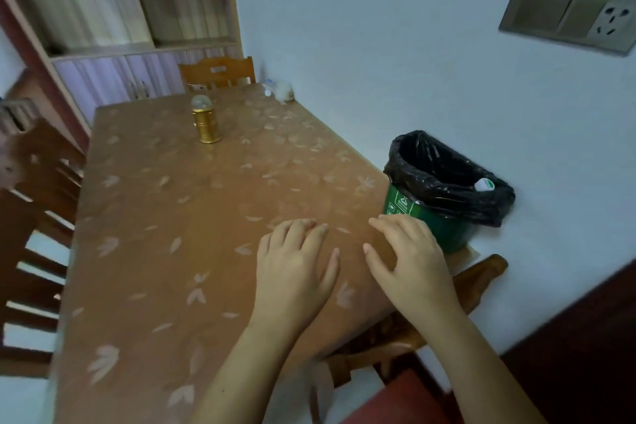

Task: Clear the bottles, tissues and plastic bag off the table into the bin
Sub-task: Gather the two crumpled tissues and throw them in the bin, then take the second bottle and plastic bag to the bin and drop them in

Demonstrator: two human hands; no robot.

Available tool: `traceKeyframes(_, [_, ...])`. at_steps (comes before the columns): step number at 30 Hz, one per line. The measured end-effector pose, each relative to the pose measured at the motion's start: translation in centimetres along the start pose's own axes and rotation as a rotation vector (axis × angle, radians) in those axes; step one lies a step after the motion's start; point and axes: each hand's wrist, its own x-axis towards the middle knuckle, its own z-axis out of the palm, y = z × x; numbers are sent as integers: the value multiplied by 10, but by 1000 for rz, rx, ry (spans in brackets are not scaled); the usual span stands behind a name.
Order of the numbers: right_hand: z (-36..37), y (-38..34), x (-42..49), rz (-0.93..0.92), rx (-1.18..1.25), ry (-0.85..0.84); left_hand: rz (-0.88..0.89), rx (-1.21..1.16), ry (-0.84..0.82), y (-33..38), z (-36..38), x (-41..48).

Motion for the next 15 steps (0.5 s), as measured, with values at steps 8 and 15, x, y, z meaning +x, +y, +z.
traceKeyframes(8, [-17,-42,-63,-100,113,-54,-125,86,41,21,-50,-85])
traceKeyframes(15, [-7,-97,-105,-178,216,-171,-270,195,32,6,-100,-157])
